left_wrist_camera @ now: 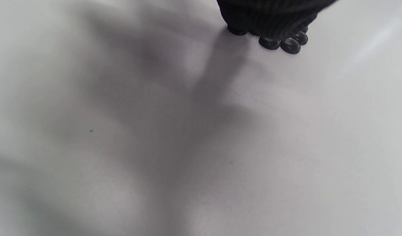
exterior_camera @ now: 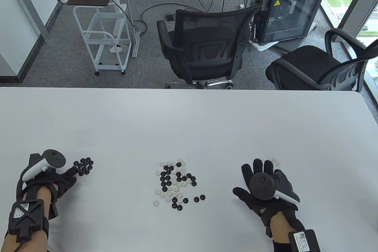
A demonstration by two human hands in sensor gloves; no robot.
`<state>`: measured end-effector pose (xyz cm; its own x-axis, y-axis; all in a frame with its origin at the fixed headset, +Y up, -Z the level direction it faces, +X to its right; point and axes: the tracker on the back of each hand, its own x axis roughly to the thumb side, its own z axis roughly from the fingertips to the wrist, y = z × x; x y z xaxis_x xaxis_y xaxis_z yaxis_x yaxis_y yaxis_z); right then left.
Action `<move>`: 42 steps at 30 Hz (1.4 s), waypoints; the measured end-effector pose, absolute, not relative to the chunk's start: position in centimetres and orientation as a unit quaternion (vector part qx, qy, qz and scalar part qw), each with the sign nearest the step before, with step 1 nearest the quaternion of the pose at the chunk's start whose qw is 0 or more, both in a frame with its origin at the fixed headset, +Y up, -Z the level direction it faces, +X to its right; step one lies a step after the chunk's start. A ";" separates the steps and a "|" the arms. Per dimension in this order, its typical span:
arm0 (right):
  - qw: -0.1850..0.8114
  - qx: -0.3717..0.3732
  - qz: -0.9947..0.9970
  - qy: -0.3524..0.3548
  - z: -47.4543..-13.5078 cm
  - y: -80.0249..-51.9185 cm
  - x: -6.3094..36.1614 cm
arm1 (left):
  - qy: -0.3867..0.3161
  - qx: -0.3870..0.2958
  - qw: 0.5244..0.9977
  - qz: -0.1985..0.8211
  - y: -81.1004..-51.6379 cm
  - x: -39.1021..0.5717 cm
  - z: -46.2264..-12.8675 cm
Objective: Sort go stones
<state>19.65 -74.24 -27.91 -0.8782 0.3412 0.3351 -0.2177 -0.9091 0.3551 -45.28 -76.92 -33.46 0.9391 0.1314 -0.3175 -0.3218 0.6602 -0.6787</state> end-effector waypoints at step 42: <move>0.144 0.207 0.956 0.150 -27.8 -74.3 19.5 | -0.300 -0.421 0.849 -0.112 -76.2 -16.7 -26.9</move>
